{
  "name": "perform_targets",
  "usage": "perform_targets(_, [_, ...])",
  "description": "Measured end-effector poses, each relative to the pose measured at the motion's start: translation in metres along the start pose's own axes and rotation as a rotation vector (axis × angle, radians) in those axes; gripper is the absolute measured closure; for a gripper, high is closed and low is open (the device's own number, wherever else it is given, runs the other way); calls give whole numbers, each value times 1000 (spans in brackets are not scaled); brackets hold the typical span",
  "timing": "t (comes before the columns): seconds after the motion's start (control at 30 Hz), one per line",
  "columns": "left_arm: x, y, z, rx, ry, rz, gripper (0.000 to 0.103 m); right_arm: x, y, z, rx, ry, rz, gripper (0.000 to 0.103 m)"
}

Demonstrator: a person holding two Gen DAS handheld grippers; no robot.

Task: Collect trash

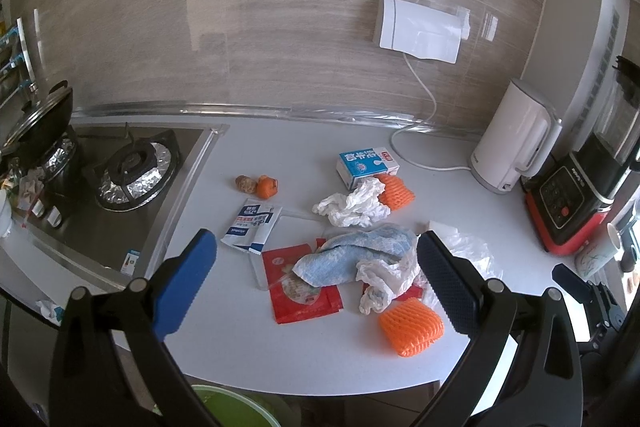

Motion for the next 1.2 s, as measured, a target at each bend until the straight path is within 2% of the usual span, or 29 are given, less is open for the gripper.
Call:
perform_targets(0.77, [2,0,-3,-5,-4,-4,7,3,-1,-2,-18,1,-7,2])
perform_targets(1.2, [21,-13,-8,10,1,-11,7,14,-6,-4,-63,-8,-13,2])
Point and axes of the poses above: each gripper's, at about its wrist camera, not at the fingertips, and x roughly the way its jaws point, z to its right, y to its top, the point moved 5 cm from there along x, roughly the way its jaws point, and after that the axes turned 3 degrees about y, right-handed, at the moved point
